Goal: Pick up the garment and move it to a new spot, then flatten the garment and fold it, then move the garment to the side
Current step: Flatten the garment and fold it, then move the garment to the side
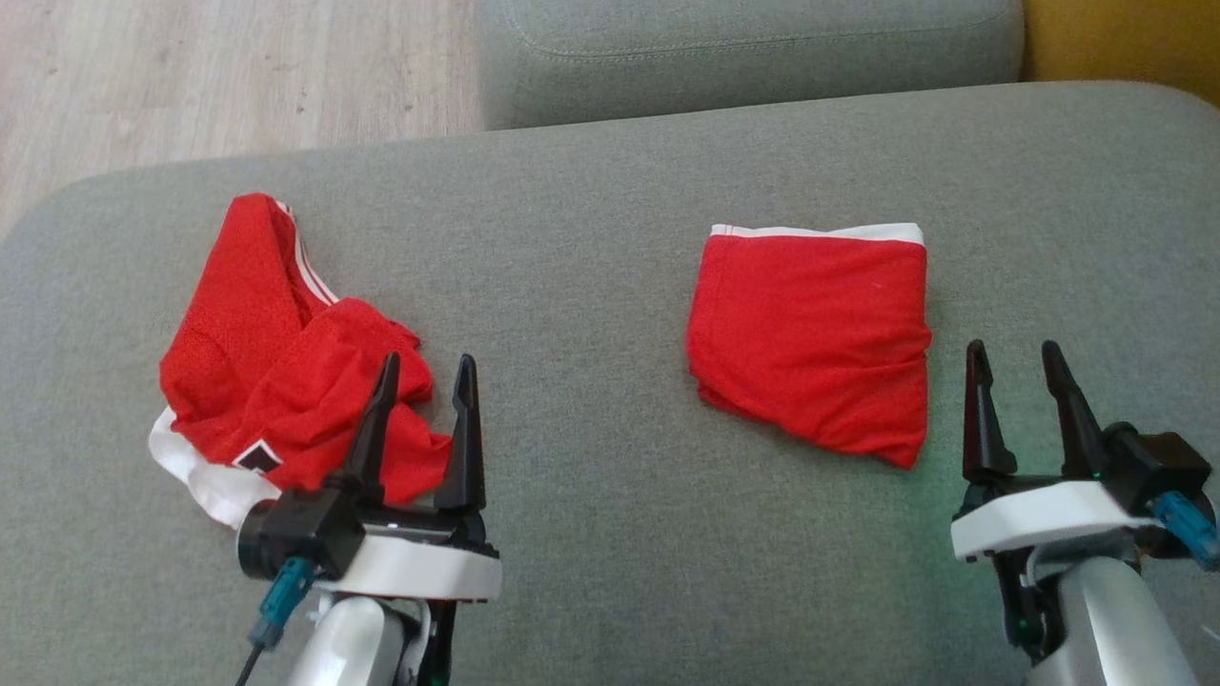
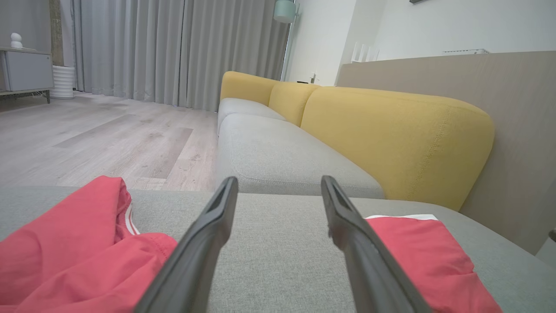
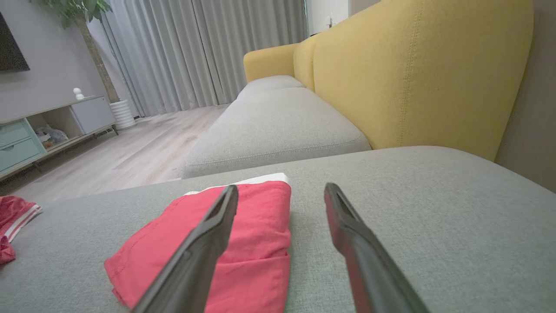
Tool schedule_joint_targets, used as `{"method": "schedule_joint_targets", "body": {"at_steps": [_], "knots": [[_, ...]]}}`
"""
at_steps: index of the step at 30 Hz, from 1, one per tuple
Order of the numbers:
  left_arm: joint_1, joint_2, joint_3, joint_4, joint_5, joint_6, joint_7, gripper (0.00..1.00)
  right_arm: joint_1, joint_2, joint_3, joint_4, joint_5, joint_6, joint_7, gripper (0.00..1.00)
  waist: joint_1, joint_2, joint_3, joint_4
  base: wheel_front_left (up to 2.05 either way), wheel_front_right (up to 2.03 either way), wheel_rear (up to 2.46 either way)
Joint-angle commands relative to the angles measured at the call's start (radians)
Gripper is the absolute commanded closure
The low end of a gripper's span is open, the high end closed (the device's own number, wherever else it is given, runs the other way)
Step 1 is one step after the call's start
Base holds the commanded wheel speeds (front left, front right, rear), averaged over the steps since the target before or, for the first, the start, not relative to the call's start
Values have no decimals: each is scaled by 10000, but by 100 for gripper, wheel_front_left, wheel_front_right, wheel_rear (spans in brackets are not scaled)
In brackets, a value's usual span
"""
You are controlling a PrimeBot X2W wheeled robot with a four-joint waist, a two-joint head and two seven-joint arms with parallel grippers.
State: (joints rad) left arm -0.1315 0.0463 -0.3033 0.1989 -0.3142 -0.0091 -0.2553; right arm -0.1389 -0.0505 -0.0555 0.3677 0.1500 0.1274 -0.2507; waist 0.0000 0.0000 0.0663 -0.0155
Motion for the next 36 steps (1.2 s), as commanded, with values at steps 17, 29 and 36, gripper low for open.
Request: {"method": "schedule_joint_targets", "body": {"at_steps": [17, 29, 36], "knots": [[-553, 39, 285, -305, 138, -108, -65, 0, -1073, 2, 27, -84, -705, 33, 367, 0, 0, 0, 766, 287, 0, 0, 0], [-1326, 39, 104, -264, 190, -283, -65, 0, -2743, 2, -660, 2323, -343, 33, 1681, 0, 0, 0, 2004, 855, 0, 0, 0], [-1432, 39, 74, -212, 127, -242, -65, 0, -3141, 3, -293, 3395, -606, 33, 1565, 100, 0, 0, 1980, 953, 0, 0, 0]]}}
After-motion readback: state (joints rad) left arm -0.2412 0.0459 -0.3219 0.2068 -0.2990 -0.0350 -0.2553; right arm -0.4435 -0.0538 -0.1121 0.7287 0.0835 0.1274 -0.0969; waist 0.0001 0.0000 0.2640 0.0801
